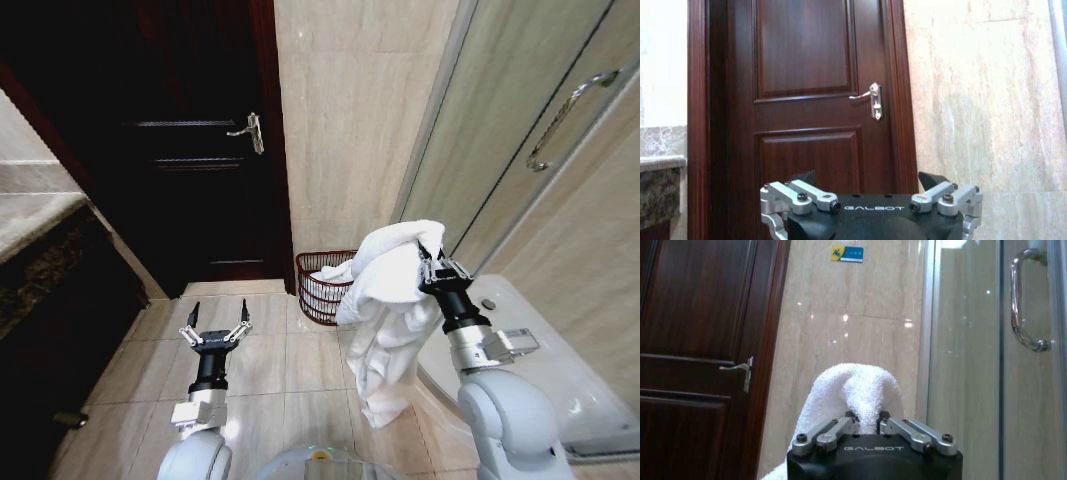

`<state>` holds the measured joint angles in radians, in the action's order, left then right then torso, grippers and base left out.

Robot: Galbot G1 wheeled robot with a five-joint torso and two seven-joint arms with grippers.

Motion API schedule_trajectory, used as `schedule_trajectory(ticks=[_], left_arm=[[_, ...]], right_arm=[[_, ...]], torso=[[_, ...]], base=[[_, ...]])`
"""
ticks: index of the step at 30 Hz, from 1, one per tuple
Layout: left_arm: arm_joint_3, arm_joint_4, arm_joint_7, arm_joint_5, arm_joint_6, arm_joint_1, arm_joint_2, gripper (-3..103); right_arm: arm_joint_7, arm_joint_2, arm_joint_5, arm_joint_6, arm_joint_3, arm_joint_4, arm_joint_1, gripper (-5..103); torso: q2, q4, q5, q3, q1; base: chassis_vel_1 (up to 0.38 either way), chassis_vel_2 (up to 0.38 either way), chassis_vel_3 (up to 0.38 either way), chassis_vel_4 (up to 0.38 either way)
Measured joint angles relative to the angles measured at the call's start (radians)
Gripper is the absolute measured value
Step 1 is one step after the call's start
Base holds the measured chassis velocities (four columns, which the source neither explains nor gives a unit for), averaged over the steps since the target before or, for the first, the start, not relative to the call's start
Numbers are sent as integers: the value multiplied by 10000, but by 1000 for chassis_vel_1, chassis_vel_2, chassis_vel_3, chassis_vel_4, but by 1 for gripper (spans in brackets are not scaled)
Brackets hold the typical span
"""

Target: Discard the used towel into the hamper.

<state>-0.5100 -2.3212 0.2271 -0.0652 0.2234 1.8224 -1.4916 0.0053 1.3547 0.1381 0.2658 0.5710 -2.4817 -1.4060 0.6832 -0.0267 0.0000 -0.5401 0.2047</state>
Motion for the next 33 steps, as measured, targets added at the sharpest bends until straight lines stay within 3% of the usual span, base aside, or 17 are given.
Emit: schedule_trajectory(ticks=[33], left_arm=[[34, 25, -113, -54, 14, 1, -29, 100]], right_arm=[[9, -9, 214, -248, -59, -40, -21, 12]], torso=[[1355, -2, 0, -777, 580]], base=[[-35, 38, 35, -38]])
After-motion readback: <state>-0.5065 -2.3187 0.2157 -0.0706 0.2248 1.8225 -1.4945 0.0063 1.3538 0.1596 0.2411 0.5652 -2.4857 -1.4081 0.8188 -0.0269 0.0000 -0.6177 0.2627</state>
